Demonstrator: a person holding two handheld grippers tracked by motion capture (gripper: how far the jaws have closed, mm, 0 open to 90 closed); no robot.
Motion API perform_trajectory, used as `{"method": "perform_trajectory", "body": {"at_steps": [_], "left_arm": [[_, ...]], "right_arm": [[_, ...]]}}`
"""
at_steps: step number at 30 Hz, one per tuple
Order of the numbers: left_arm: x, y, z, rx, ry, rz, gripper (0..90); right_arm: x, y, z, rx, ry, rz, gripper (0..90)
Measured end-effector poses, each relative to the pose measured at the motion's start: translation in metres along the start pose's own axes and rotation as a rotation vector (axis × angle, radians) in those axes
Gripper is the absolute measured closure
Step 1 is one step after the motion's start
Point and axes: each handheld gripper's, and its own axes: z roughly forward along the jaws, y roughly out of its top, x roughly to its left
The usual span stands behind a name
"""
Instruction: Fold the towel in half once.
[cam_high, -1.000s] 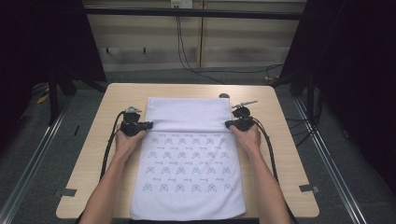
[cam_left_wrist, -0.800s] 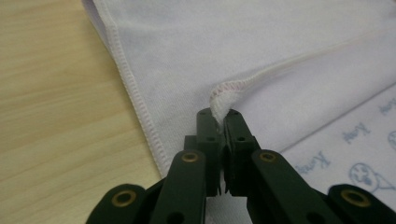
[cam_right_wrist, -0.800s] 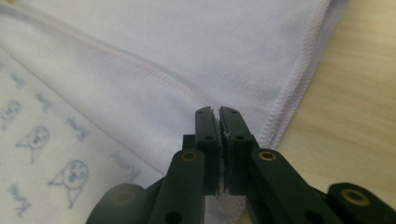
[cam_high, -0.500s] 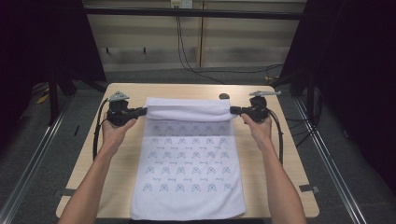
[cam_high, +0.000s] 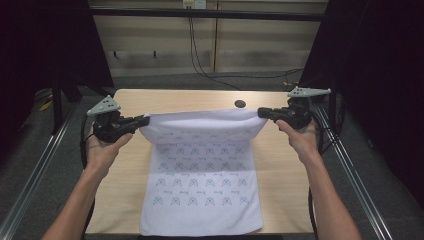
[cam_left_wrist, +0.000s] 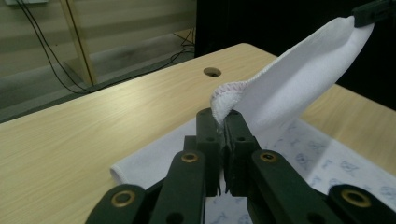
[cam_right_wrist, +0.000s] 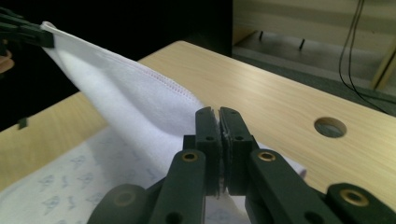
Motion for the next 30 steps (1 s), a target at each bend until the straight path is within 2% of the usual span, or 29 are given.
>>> {"method": "perform_trajectory", "body": {"at_steps": [3,5,7,8,10,11,14,15,16,18,20,21,23,24,25,27,29,30], "left_arm": [[-0.006,0.000,-0.015,-0.015,-0.005,-0.007,86.8],[-0.011,-0.002,-0.026,-0.047,-0.023,-0.019,86.8],[-0.021,-0.004,-0.037,-0.085,-0.006,-0.006,86.9],[-0.026,-0.006,-0.041,-0.091,-0.014,0.005,86.9],[-0.030,-0.012,-0.043,-0.064,-0.018,0.014,86.9],[-0.030,-0.018,-0.043,-0.051,-0.020,0.004,86.9],[-0.032,-0.039,-0.036,-0.014,-0.052,-0.021,86.9],[-0.034,-0.047,-0.035,0.010,-0.061,-0.004,86.8],[-0.037,-0.058,-0.034,0.029,-0.078,-0.004,86.8],[-0.043,-0.068,-0.036,0.043,-0.103,-0.011,86.7],[-0.052,-0.074,-0.040,0.050,-0.088,0.020,86.7],[-0.055,-0.079,-0.041,0.069,-0.087,0.028,86.7],[-0.056,-0.090,-0.038,0.096,-0.101,0.002,86.6],[-0.057,-0.095,-0.036,0.109,-0.103,0.004,86.5],[-0.059,-0.105,-0.033,0.134,-0.106,0.002,86.4],[-0.061,-0.118,-0.031,0.144,-0.129,-0.017,86.3],[-0.066,-0.130,-0.033,0.174,-0.131,0.001,85.0],[-0.071,-0.135,-0.038,0.174,-0.155,0.024,84.9]], "right_arm": [[0.013,0.005,-0.011,-0.021,0.022,-0.028,87.6],[0.024,0.009,-0.021,-0.044,0.039,-0.054,87.6],[0.033,0.011,-0.031,-0.077,0.051,-0.071,87.6],[0.038,0.010,-0.037,-0.094,0.062,-0.078,87.6],[0.046,0.006,-0.043,-0.105,0.067,-0.088,87.6],[0.049,0.001,-0.045,-0.095,0.070,-0.092,87.6],[0.053,-0.020,-0.045,-0.053,0.087,-0.081,87.6],[0.054,-0.029,-0.045,-0.035,0.090,-0.076,87.6],[0.056,-0.038,-0.046,-0.012,0.097,-0.073,87.6],[0.060,-0.055,-0.051,0.030,0.102,-0.069,87.6],[0.068,-0.068,-0.058,0.060,0.114,-0.066,87.6],[0.071,-0.072,-0.060,0.062,0.115,-0.065,87.5],[0.080,-0.088,-0.057,0.124,0.113,-0.076,87.5],[0.080,-0.098,-0.054,0.138,0.122,-0.077,87.5],[0.079,-0.107,-0.051,0.145,0.137,-0.057,87.5],[0.076,-0.133,-0.040,0.195,0.162,-0.014,87.4],[0.077,-0.150,-0.035,0.254,0.188,0.007,87.3],[0.080,-0.155,-0.035,0.288,0.186,-0.011,87.2]]}}
